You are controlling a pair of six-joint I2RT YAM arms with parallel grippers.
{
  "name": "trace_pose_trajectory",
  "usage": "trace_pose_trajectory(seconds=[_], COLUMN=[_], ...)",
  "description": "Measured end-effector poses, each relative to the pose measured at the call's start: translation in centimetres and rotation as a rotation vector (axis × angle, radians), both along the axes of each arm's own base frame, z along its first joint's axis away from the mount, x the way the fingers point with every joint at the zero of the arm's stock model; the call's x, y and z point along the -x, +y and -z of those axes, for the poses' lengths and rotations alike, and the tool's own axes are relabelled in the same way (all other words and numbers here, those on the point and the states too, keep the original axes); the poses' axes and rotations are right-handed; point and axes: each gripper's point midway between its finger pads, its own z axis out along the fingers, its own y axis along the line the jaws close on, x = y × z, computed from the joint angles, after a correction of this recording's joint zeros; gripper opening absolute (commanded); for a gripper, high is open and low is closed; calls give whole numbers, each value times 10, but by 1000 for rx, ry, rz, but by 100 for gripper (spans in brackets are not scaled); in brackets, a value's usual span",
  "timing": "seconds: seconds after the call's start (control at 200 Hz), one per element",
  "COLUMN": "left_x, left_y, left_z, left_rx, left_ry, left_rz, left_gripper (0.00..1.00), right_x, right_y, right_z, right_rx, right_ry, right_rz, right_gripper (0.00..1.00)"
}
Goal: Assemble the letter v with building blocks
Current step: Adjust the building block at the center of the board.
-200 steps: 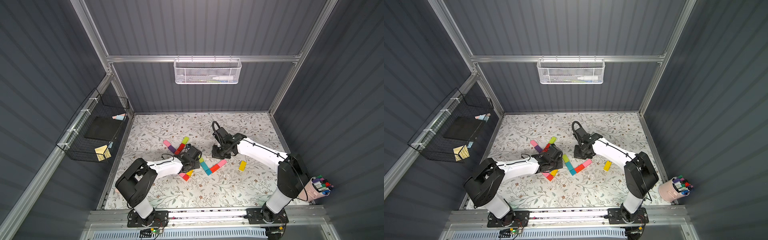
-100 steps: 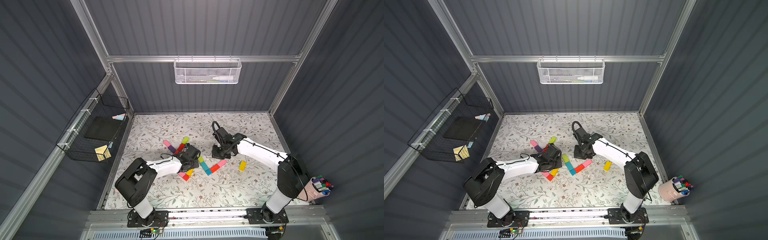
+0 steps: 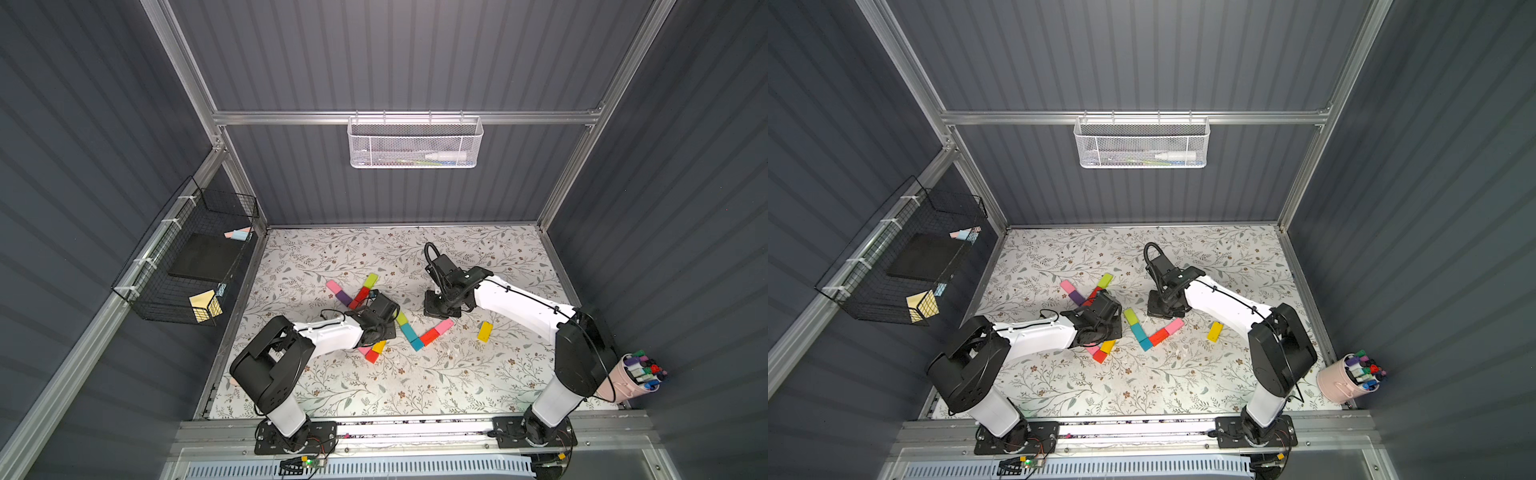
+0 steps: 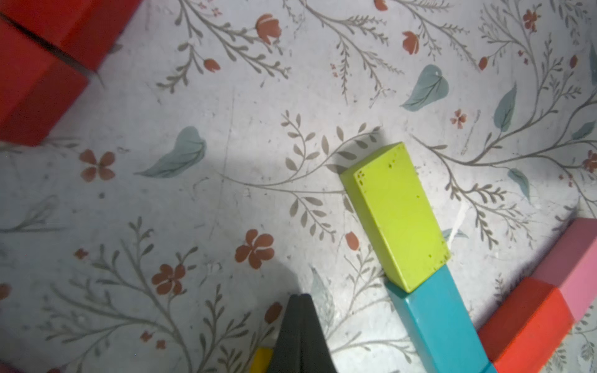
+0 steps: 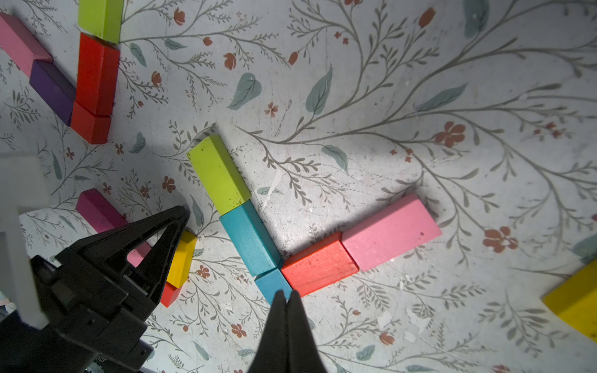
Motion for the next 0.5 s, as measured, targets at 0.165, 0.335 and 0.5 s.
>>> trace_pose_trajectory(seconds=[0.165, 0.335, 0.5], left_x=[1, 4, 6], left_y=[-1, -5, -11], left_z=[0, 1, 1], left_rx=[-9, -7, 4], left_ry=[-4, -1, 1], left_rz=[21, 44, 63], left_gripper=[0, 0, 0], right_x=[-1, -1, 0], right_y=[1, 1, 1], right_z=[0, 0, 0], right_rx=[-2, -3, -6], right_ry=[-3, -3, 0], right_rz=[0, 0, -2], right_gripper=[0, 0, 0])
